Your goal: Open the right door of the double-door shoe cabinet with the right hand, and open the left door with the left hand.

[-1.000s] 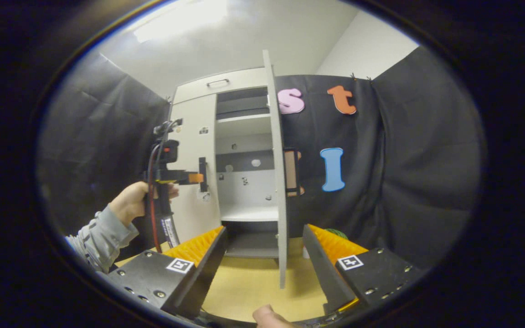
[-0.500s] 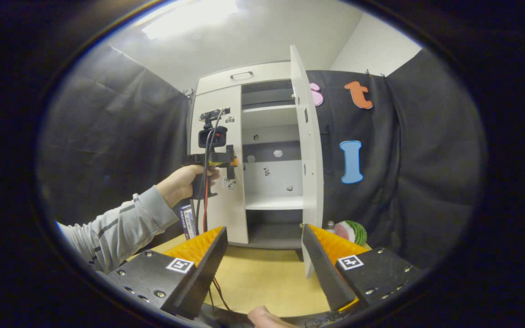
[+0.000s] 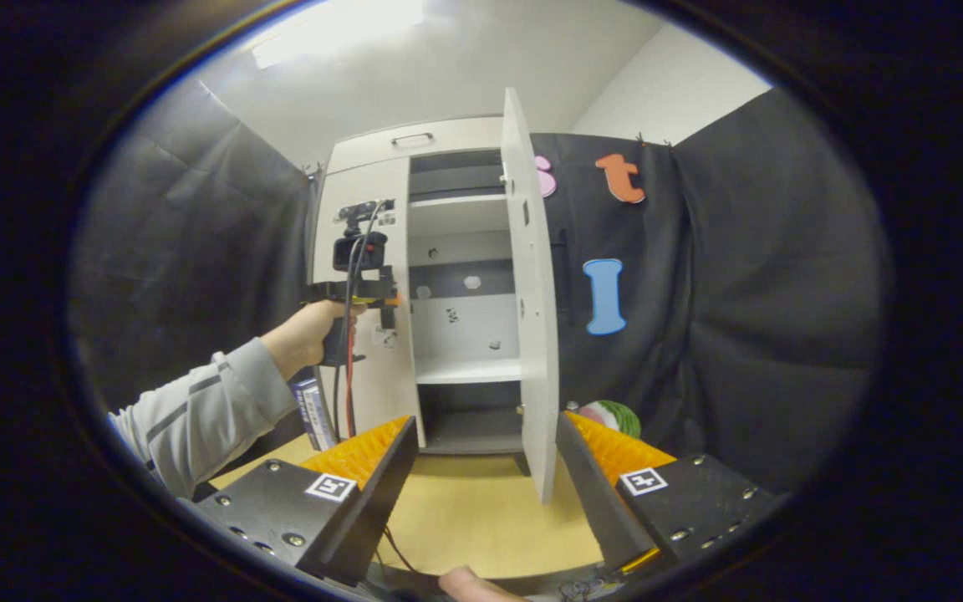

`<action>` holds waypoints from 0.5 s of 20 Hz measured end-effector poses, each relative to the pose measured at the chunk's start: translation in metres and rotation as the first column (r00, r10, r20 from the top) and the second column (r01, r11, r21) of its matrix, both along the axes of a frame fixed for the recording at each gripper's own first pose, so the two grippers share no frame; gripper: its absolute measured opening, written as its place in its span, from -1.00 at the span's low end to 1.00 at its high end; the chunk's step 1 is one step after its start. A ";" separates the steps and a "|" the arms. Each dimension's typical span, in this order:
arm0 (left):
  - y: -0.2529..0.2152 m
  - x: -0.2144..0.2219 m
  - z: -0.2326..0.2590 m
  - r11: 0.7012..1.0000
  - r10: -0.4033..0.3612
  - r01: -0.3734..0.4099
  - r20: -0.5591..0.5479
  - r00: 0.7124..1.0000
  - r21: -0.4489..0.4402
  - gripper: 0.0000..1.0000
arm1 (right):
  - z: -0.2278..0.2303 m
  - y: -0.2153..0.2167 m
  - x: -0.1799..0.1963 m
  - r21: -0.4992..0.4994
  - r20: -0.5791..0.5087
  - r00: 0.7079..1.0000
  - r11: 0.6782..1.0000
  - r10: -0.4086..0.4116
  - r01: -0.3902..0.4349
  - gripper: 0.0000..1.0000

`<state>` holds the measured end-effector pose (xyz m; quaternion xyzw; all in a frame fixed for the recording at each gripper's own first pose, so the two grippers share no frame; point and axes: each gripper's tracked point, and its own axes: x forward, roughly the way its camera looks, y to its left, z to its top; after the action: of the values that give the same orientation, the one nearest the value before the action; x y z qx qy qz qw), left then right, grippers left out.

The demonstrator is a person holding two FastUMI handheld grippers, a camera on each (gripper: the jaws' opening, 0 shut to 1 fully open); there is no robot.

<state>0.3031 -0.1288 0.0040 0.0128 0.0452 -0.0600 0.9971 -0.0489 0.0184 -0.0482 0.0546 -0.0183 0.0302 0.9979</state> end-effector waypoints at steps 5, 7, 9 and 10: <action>0.009 -0.034 0.002 1.000 -0.029 0.029 0.013 1.000 -0.010 -0.47 | -0.008 0.013 -0.006 0.009 -0.010 0.999 0.999 0.043 -0.042 0.97; 0.015 -0.049 0.002 0.999 -0.030 0.030 0.013 0.999 -0.014 -0.48 | -0.011 0.014 -0.016 0.009 -0.011 0.999 0.999 0.042 -0.042 0.97; 0.020 -0.059 0.003 1.000 -0.027 0.027 0.019 0.999 -0.003 -0.47 | -0.015 0.014 -0.017 0.013 -0.015 0.999 0.999 0.039 -0.039 0.97; 0.021 -0.064 0.004 1.000 -0.027 0.027 0.018 0.999 -0.001 -0.48 | -0.014 0.015 -0.019 0.012 -0.015 0.999 0.999 0.038 -0.038 0.97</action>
<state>0.2390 -0.1081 0.0082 0.0132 0.0360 -0.0731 0.9966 -0.0683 0.0331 -0.0622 0.0612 -0.0097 0.0486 0.9969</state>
